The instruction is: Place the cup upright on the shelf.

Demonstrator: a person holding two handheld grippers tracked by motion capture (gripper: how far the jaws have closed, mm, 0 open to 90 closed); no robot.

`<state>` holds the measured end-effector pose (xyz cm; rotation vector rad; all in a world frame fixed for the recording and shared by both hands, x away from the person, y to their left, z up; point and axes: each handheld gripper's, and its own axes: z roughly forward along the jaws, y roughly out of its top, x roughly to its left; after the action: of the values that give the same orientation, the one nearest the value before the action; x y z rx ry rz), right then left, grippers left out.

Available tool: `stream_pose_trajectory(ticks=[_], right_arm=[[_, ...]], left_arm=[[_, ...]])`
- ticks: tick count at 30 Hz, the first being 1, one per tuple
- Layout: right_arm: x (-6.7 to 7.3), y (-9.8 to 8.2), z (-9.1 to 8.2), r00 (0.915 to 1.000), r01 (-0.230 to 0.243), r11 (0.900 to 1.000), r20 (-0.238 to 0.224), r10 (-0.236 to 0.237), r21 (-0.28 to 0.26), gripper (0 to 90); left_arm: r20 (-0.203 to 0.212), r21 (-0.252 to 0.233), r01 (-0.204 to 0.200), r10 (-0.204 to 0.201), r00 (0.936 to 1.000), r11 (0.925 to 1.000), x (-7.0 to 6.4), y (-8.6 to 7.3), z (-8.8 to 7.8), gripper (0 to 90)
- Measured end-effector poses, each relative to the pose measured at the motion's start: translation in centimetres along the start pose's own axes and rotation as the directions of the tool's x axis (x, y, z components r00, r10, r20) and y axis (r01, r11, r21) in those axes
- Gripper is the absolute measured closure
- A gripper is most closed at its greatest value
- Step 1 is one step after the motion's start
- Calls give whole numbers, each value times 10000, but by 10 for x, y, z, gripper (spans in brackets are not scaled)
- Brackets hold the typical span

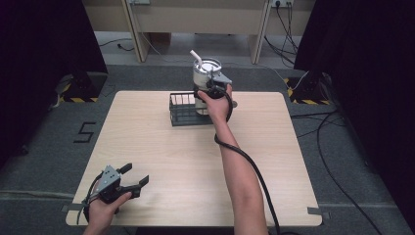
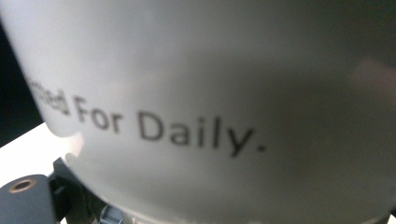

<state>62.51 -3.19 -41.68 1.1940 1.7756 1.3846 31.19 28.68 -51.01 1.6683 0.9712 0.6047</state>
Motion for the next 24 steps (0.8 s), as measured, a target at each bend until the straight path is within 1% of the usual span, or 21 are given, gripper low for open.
stream_pose_trajectory(ticks=[8,10,13,19,20,24], right_arm=[[2,-4,-2,9999,143,9999,9,-143,-90,89],[2,-5,-3,9997,246,9996,-13,-247,-147,88],[4,-7,-4,9996,266,9995,-114,-268,-190,83],[7,-11,-4,9986,481,9984,-225,-488,-286,75],[7,-11,-4,9983,540,9980,-202,-547,-320,74],[8,-13,-4,9984,533,9977,-146,-539,-418,75]], left_arm=[[14,13,-61,61,10000,10000,-1,0,0,154],[14,18,-69,69,10000,10000,-1,0,0,154],[6,34,-66,66,10000,10000,-1,0,0,154],[10,37,-46,46,10000,10000,-1,0,1,153],[11,36,-45,45,10000,10000,-1,0,1,154],[18,29,-36,36,10000,10000,-1,0,1,154]])
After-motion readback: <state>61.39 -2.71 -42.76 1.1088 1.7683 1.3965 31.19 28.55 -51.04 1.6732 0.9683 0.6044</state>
